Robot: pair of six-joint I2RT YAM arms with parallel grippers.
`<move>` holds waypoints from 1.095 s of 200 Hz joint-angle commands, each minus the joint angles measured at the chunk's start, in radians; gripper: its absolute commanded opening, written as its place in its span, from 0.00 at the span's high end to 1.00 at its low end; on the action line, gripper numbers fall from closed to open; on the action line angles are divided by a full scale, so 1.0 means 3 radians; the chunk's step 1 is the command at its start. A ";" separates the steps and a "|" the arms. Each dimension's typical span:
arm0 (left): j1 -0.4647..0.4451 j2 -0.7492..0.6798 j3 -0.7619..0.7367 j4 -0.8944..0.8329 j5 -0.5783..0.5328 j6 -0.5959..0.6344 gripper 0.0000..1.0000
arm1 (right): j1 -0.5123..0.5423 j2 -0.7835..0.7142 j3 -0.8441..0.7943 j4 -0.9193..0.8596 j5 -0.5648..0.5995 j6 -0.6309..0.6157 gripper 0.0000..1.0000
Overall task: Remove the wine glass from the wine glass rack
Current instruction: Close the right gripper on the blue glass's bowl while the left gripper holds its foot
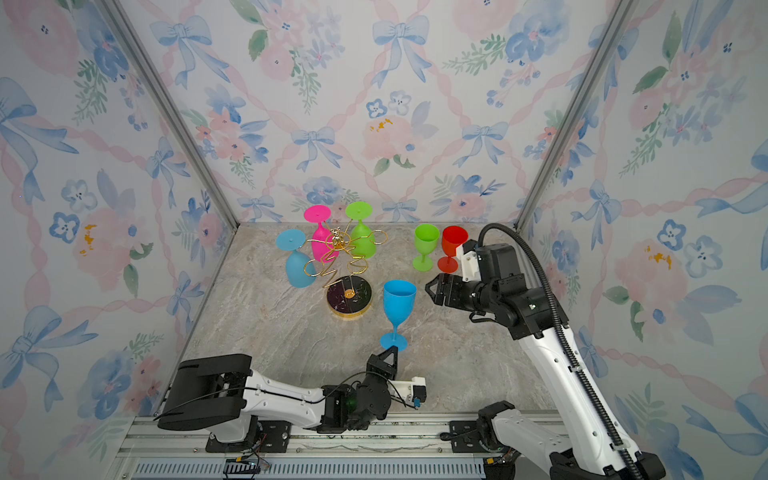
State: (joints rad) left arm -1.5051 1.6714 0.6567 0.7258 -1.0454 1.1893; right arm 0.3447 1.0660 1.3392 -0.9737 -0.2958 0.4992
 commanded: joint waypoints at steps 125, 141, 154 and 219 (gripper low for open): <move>-0.0014 0.0689 -0.0128 0.2057 -0.0460 0.1157 1.00 | 0.0216 0.0815 0.0988 -0.0973 -0.0370 -0.0041 0.33; -0.0014 0.0785 -0.0087 0.2195 -0.0493 0.1262 1.00 | 0.0244 0.0846 0.1020 -0.0975 -0.0392 -0.0011 0.33; -0.0013 0.0856 -0.0067 0.2295 -0.0511 0.1339 1.00 | 0.0244 0.0861 0.1033 -0.0971 -0.0402 0.0020 0.35; -0.0013 0.0895 -0.0032 0.2419 -0.0555 0.1449 1.00 | 0.0251 0.1060 0.1112 -0.1001 -0.0384 0.0051 0.45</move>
State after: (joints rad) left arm -1.5051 1.9347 0.6300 1.3945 -1.1904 1.6028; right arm 0.4088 1.3575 1.6478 -1.2427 -0.4080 0.5095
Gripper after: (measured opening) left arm 0.050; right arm 0.566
